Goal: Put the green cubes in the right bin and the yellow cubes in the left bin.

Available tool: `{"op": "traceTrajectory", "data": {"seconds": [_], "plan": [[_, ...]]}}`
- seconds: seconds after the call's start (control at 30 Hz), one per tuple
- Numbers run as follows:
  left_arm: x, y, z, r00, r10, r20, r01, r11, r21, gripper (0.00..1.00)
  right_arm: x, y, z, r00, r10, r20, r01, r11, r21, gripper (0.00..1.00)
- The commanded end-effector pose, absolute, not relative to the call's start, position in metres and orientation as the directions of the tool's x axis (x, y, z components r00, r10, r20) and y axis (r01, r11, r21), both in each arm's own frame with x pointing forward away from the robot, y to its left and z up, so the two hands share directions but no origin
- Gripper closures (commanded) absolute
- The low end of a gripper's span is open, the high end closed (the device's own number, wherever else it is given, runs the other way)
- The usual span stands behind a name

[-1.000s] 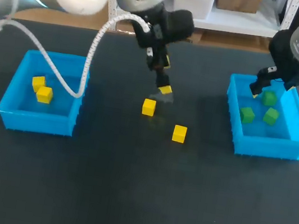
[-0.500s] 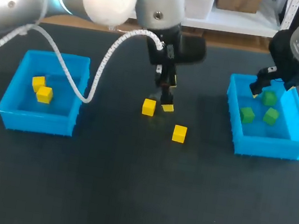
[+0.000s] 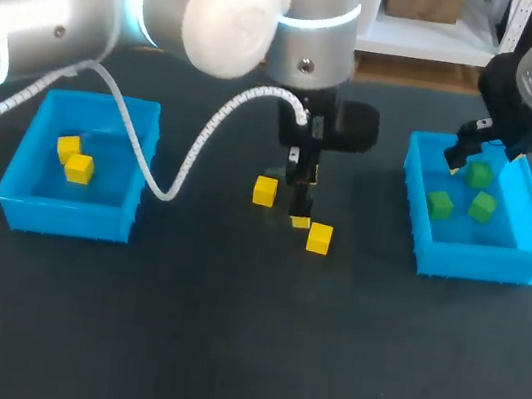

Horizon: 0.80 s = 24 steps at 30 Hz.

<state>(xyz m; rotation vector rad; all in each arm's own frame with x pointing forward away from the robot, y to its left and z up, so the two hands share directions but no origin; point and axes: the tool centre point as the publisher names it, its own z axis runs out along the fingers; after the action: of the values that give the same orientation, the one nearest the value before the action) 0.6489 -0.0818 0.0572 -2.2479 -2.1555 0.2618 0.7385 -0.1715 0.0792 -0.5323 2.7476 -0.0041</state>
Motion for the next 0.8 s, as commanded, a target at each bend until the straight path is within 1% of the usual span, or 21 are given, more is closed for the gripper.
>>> {"op": "traceTrajectory", "data": {"seconds": [0.03, 0.17, 0.5, 0.8], "plan": [[0.652, -0.091, 0.046, 0.029, 0.995, -0.091, 0.991, -0.041, -0.126, 0.0, 0.737, -0.172, 0.079, -0.871, -0.362, -0.332, -0.361, 0.93, -0.068, 0.0], [0.652, -0.094, 0.036, 0.012, 0.997, -0.082, 0.992, -0.023, -0.128, 0.0, 0.737, -0.172, 0.079, -0.871, -0.362, -0.332, -0.361, 0.93, -0.068, 0.0], [0.632, -0.097, 0.025, 0.067, 0.995, -0.067, 0.99, -0.075, -0.121, 0.0, 0.737, -0.172, 0.079, -0.871, -0.362, -0.332, -0.361, 0.93, -0.068, 0.0], [0.621, -0.1, 0.014, 0.078, 0.995, -0.056, 0.989, -0.084, -0.123, 0.0, 0.737, -0.172, 0.079, -0.871, -0.362, -0.332, -0.361, 0.93, -0.068, 0.0]]}}
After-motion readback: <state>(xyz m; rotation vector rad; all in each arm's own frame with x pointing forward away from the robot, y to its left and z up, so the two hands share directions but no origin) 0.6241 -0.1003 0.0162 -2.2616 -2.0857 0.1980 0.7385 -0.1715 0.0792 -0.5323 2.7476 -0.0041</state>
